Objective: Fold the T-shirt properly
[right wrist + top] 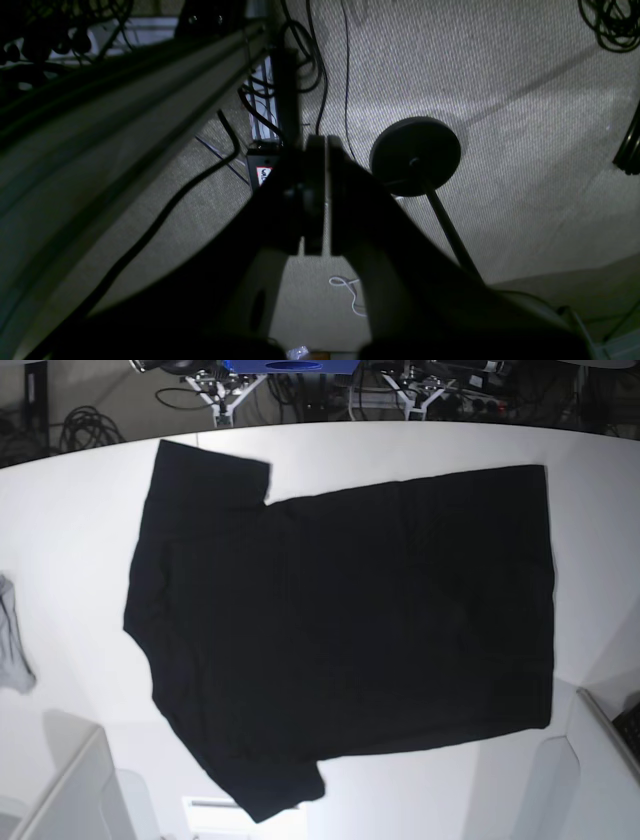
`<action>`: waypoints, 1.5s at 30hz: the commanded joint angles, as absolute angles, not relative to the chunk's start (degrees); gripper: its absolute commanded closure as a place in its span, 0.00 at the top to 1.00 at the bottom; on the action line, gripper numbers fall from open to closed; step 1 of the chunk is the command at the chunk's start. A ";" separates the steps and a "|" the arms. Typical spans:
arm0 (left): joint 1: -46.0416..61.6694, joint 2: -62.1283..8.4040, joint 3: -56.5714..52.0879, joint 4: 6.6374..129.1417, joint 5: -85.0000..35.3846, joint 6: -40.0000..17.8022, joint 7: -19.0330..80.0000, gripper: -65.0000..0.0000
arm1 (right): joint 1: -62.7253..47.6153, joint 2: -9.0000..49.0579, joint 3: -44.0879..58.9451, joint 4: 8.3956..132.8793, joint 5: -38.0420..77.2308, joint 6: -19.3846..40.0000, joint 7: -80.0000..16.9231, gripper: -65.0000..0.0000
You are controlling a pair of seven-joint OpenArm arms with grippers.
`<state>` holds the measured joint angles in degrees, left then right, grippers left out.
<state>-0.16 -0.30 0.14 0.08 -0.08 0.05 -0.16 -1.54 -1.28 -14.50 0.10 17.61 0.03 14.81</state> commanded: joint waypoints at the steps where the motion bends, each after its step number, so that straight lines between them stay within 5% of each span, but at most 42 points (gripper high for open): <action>1: -0.04 -0.31 0.04 0.13 -0.31 0.40 -0.04 0.01 | -0.66 -1.36 -14.55 0.00 17.36 -0.04 15.25 0.00; 25: 9.80 -0.40 -0.04 12.00 -0.40 0.31 0.04 0.01 | -9.36 -0.22 -14.64 6.46 17.27 -0.04 13.85 0.00; 28: 9.80 -0.40 -0.13 12.00 -0.40 0.31 0.04 0.01 | -9.27 -0.13 -14.64 6.81 17.27 -0.04 9.36 0.31; 30: 9.80 -0.48 -0.13 12.00 -0.40 0.31 0.04 0.01 | -9.36 -0.13 -14.64 6.81 17.27 0.04 8.92 0.43; 33: 9.80 -0.48 -0.13 12.00 -0.40 0.31 0.04 0.01 | -9.45 0.04 -14.64 6.81 17.27 0.04 8.66 0.36; 37: 9.80 -0.48 -0.13 12.00 -0.40 0.31 0.04 0.14 | -9.54 0.13 -14.64 6.46 17.27 0.04 8.57 0.00; 41: 10.59 -0.22 -0.13 12.44 -0.40 0.31 -0.04 0.38 | -9.63 1.19 -14.55 6.46 17.27 0.04 8.57 0.00; 45: 10.59 -0.22 -0.13 12.18 -0.40 0.31 -0.04 0.20 | -10.51 1.36 -14.55 6.46 17.27 0.04 8.57 0.00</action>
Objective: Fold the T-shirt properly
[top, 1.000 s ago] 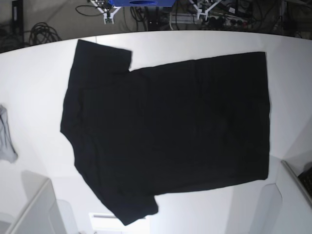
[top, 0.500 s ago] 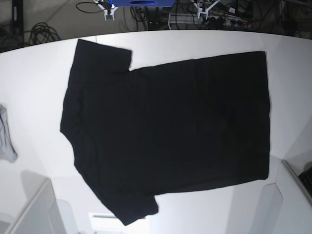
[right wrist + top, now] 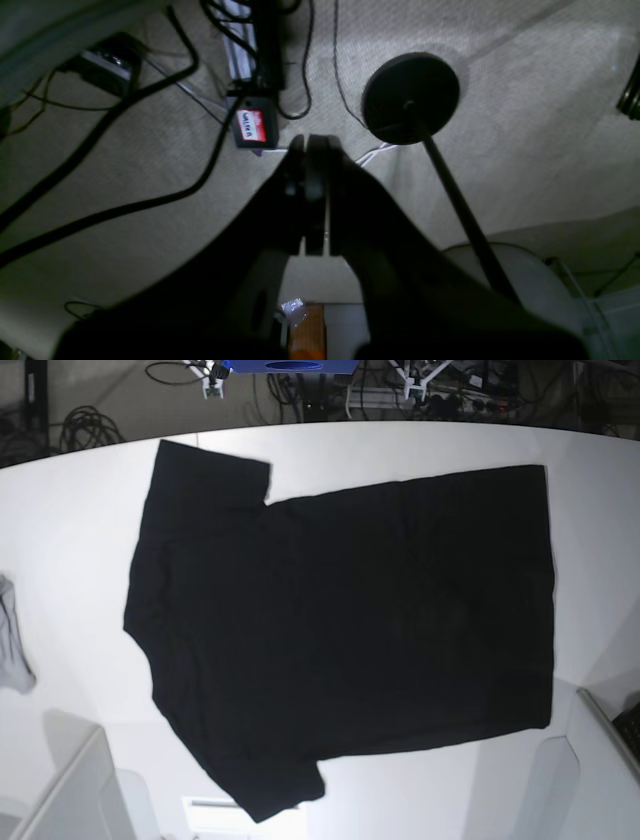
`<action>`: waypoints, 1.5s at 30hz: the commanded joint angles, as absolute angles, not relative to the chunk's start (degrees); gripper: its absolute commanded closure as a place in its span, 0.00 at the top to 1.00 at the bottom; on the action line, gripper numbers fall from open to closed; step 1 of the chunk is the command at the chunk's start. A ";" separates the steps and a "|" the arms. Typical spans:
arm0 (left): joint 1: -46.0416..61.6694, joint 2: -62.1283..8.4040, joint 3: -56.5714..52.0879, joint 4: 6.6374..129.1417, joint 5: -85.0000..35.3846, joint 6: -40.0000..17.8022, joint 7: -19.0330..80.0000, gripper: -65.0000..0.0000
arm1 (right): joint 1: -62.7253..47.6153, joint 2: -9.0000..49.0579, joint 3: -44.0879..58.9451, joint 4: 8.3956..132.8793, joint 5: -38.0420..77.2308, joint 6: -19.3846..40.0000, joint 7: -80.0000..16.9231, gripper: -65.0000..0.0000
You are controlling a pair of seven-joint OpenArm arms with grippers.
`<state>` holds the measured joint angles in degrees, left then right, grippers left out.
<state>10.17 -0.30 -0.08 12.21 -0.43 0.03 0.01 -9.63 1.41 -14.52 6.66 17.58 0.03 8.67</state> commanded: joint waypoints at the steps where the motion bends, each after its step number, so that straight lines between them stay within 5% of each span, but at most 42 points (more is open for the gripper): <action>1: 10.68 -0.22 -0.13 12.09 -0.40 0.31 -0.04 0.09 | -10.86 1.45 -14.55 6.55 17.27 0.04 8.75 0.00; 2: 10.95 -0.31 -0.13 12.09 -0.40 0.31 -0.04 0.00 | -10.95 1.98 -14.55 6.55 17.27 0.04 8.84 0.00; 8: 13.58 -0.48 -0.13 12.70 -0.40 0.31 -1.27 0.00 | -14.20 2.68 -14.55 10.33 17.36 0.04 9.01 0.00; 22: 29.05 -2.07 0.13 15.16 -0.31 0.31 -31.69 0.00 | -33.80 8.04 -14.11 39.78 17.45 -0.22 8.92 0.00; 38: 52.79 -3.38 -0.13 54.90 -0.92 0.31 -32.04 0.00 | -51.82 9.01 -0.92 67.91 17.19 -0.31 8.57 0.00; 45: 62.29 -8.57 0.48 73.80 -13.67 0.31 -32.04 0.00 | -58.51 9.01 3.91 83.03 17.19 -0.31 8.57 0.00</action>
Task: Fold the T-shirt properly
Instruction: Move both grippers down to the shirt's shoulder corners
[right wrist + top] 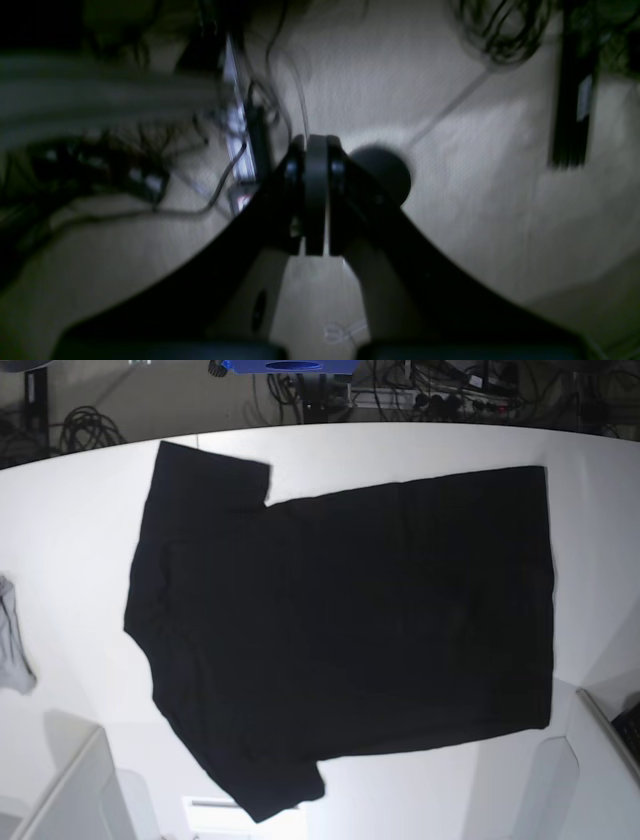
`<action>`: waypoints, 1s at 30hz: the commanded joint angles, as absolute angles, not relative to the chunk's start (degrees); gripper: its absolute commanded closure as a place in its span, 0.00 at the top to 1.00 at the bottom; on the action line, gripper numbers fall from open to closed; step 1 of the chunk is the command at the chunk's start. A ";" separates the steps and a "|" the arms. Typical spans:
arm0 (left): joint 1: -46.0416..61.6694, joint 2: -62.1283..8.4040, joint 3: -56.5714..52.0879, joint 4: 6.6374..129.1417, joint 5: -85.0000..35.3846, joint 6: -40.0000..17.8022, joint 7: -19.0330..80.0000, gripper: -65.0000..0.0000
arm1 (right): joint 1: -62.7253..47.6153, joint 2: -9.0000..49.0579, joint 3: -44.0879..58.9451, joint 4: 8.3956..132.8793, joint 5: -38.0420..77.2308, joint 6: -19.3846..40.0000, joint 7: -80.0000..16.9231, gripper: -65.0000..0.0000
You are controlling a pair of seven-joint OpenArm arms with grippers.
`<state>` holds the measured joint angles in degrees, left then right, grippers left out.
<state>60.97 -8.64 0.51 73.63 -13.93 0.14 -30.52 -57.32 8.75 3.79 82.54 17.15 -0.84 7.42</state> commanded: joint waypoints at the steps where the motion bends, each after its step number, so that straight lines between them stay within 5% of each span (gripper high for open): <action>1: 63.69 -9.45 0.40 76.88 -14.73 0.31 -32.04 0.00 | -59.12 9.01 4.62 85.41 17.19 -0.31 8.57 0.00; 13: 71.34 -14.90 -0.13 100.00 -16.57 0.57 -31.96 0.00 | -58.33 8.84 10.59 104.84 17.19 -0.31 8.04 0.00; 22: 67.82 -14.37 -3.56 105.63 -16.75 0.66 -31.96 0.00 | -45.93 8.75 10.33 112.48 17.71 -0.04 -10.77 0.00; 28: 65.45 -7.87 -10.24 105.54 -16.75 0.66 -31.96 0.00 | -40.40 9.01 10.51 112.92 27.03 -0.04 -16.75 0.01; 30: 64.57 -6.37 -12.26 105.54 -16.40 0.57 -31.96 0.00 | -39.08 9.10 10.59 112.92 31.16 -0.04 -18.07 0.25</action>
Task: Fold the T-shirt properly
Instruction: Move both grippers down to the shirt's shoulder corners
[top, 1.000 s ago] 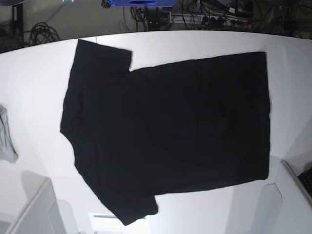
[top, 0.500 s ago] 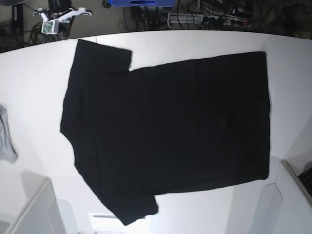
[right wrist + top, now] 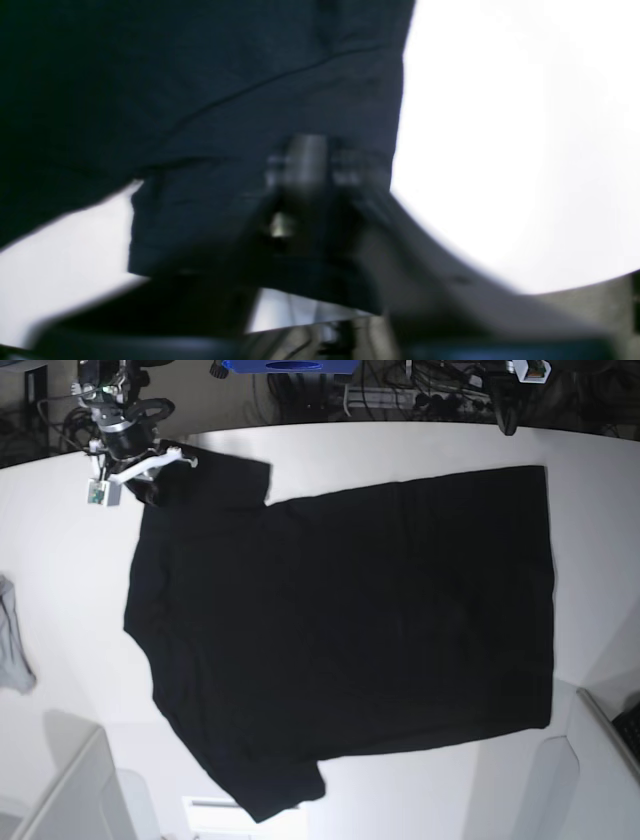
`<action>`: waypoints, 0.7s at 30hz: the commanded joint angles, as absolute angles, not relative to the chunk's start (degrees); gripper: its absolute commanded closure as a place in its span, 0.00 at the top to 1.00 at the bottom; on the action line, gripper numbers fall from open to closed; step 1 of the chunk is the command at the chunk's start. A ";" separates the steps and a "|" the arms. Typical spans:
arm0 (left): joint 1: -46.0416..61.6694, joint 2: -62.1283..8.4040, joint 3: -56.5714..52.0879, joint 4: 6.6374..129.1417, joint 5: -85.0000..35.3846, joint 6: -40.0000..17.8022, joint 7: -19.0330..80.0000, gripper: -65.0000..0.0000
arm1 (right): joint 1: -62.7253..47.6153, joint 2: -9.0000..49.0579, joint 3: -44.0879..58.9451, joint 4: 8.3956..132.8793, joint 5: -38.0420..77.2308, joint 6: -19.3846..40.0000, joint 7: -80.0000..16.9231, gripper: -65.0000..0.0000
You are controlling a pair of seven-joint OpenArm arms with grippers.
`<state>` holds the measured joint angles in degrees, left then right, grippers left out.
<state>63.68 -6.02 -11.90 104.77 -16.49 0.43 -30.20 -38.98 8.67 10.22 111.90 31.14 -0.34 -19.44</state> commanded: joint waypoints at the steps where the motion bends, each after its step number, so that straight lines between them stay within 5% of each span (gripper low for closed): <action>1: 64.40 -6.11 -12.79 105.54 -16.40 0.48 -31.87 0.00 | -38.81 9.10 11.21 112.92 32.84 -0.04 -18.68 0.37; 4: 64.13 -6.11 -13.58 105.63 -16.66 0.48 -29.49 0.00 | -37.76 8.92 13.05 112.84 36.88 0.04 -20.26 0.61; 9: 62.81 -5.76 -15.16 105.63 -18.51 0.40 -21.85 0.00 | -35.03 9.01 16.92 111.96 39.96 0.04 -24.31 0.61; 17: 62.46 -10.59 -15.16 105.54 -35.56 0.31 -16.92 0.62 | -30.29 8.84 20.18 105.36 40.04 0.13 -30.46 0.62; 21: 61.85 -11.38 -15.16 105.54 -38.11 0.31 -16.48 0.74 | -29.41 8.75 20.00 102.02 40.04 1.36 -30.46 0.61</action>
<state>60.99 -11.53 -15.07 104.84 -38.02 0.69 -15.35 -29.50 8.12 19.75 100.90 39.59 0.60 -31.79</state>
